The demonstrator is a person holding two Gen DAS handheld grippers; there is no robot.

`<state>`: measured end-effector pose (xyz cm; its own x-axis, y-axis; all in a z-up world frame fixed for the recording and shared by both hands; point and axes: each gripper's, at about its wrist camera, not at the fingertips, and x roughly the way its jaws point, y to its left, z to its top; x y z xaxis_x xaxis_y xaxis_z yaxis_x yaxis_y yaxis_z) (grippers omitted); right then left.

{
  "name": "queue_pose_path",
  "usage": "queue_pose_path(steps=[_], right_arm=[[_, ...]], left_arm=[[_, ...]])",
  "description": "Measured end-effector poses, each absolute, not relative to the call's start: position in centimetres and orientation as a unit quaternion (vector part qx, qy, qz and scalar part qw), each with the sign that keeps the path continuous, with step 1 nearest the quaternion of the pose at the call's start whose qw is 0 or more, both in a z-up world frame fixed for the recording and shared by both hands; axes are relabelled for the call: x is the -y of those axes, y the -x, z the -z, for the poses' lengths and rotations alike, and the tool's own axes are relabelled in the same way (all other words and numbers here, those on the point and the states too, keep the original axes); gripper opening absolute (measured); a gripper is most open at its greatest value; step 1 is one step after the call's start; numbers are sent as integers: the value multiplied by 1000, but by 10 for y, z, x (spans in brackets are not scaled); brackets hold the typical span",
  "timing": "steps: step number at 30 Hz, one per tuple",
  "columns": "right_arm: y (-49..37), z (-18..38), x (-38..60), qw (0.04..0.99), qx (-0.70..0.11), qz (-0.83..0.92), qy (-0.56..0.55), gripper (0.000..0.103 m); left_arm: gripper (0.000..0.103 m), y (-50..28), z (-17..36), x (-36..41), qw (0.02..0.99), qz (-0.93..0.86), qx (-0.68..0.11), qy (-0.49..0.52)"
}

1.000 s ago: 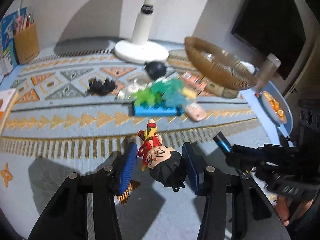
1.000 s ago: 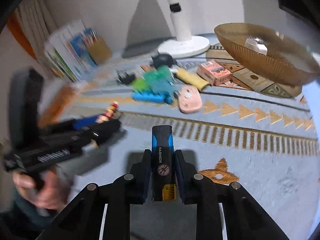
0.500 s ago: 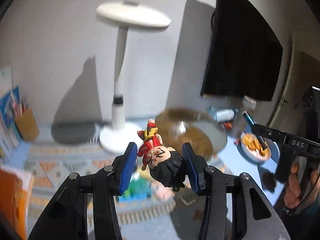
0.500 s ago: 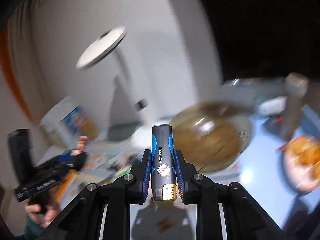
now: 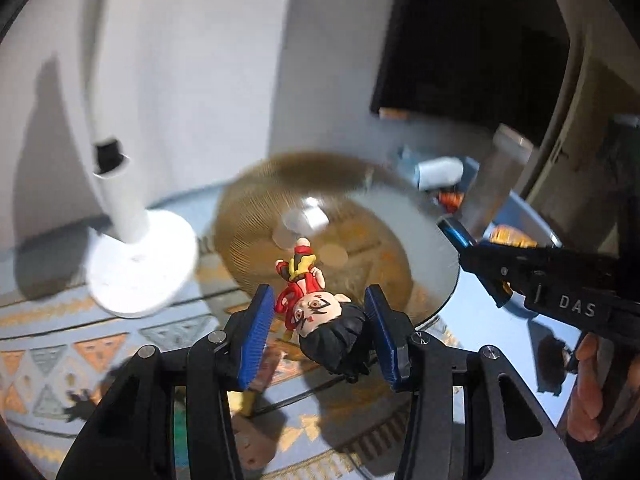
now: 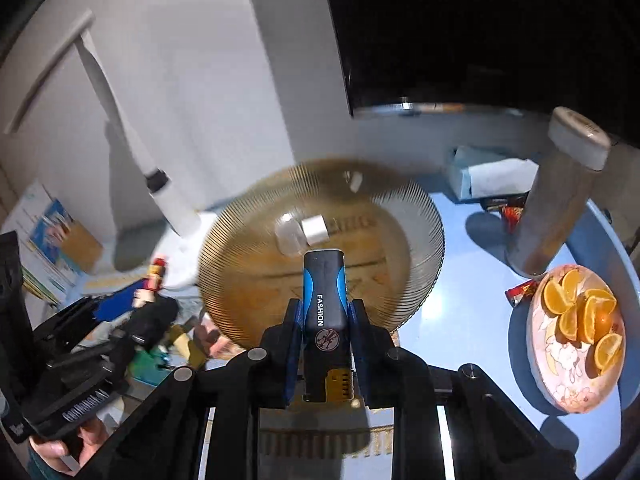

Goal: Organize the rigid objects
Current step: 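Carry the figurine and lighter over the amber bowl and release both, then grasp the black toy figure with the left tool while the right tool grasps the pink tag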

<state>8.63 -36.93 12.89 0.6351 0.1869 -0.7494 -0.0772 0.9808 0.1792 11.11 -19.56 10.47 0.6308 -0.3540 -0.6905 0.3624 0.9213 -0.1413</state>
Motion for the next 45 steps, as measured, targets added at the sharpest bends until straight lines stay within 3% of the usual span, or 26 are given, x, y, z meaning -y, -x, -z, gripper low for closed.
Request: queue_pose_path(steps=[8, 9, 10, 12, 16, 30, 33, 34, 37, 38, 39, 45], right_arm=[[-116, -103, 371, 883, -468, -19, -32, 23], [-120, -101, 374, 879, -476, -12, -38, 29], [-122, -101, 378, 876, -480, -10, -50, 34], [-117, -108, 386, 884, -461, -8, -82, 42], [-97, -130, 394, 904, -417, 26, -92, 58], [-28, -166, 349, 916, -376, -66, -121, 60], [-13, -179, 333, 922, -360, -87, -117, 60], [-5, -185, 325, 924, -351, -97, -114, 61], [11, -186, 308, 929, -335, -115, -109, 74], [15, -181, 301, 929, -333, -118, -109, 90], [17, -175, 298, 929, -332, -119, -110, 100], [34, -96, 258, 935, -334, -107, -54, 100]], left_arm=[[45, -134, -85, 223, 893, 214, -393, -43], [56, -135, -84, 224, 890, 226, -393, -45], [76, -135, -86, 225, 894, 227, -382, -53], [87, -127, -96, 219, 912, 205, -349, -62], [87, -109, -123, 185, 919, 215, -328, -26], [87, 4, -203, 21, 961, 118, -238, 73], [91, 27, -219, -10, 967, 102, -210, 100], [97, 36, -221, -20, 969, 95, -202, 106], [103, 55, -213, -39, 972, 69, -191, 117], [103, 58, -202, -44, 971, 63, -199, 118], [103, 59, -194, -47, 969, 60, -207, 119], [102, 44, -96, -67, 943, -10, -317, 97]])
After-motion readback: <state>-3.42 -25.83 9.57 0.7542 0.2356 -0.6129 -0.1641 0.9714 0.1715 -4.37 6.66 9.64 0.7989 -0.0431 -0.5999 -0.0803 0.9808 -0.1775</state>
